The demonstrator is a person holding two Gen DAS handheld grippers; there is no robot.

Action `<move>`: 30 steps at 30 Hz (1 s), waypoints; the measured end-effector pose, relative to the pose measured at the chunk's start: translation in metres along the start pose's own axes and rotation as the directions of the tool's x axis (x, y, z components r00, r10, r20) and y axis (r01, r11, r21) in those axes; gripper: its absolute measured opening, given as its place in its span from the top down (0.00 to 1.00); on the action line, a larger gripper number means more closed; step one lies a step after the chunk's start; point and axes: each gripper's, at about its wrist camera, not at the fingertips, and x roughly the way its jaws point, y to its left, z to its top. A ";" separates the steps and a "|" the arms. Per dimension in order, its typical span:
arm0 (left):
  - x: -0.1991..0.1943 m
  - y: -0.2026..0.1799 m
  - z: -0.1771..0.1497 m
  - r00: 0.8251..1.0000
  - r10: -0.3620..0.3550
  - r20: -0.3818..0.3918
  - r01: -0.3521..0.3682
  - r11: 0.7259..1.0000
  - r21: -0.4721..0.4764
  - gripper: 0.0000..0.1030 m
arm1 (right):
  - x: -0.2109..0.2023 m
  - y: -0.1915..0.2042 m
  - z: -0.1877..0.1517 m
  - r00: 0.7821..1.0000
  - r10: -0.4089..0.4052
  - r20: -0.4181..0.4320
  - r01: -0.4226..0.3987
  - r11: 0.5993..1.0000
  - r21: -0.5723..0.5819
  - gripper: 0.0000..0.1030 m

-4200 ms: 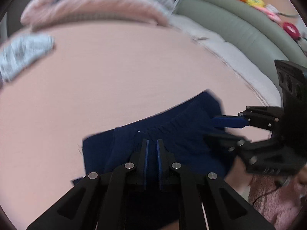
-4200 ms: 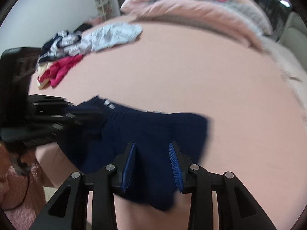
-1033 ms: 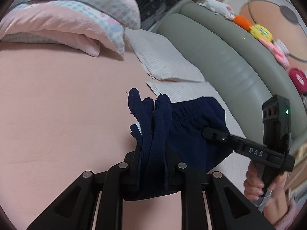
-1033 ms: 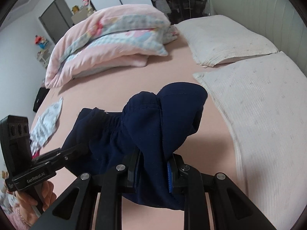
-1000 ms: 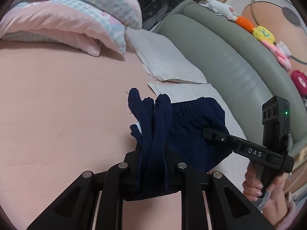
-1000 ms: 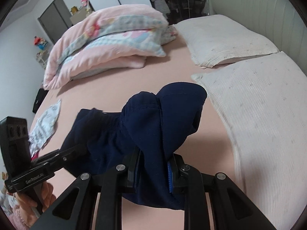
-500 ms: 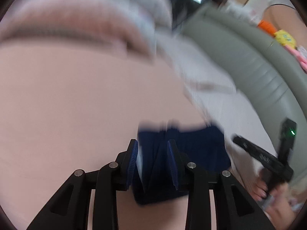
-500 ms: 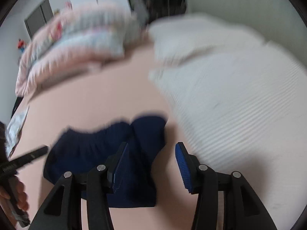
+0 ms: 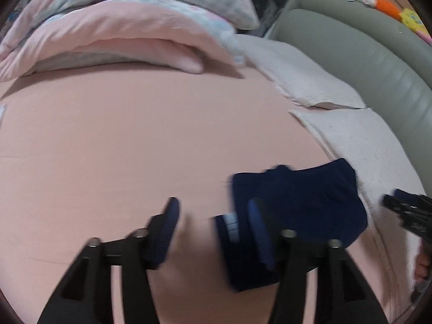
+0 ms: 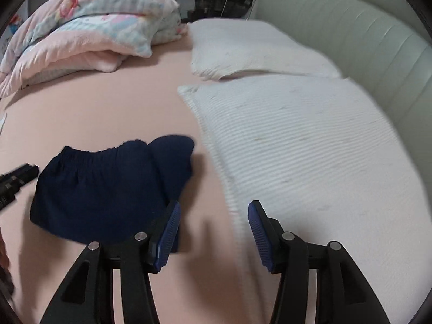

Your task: Fold clothes

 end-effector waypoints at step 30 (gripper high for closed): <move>-0.294 0.204 -0.020 0.917 0.353 0.186 -0.329 0.933 -0.145 0.01 | -0.220 0.262 -0.039 0.960 0.238 0.145 -0.249 0.966 0.062 0.12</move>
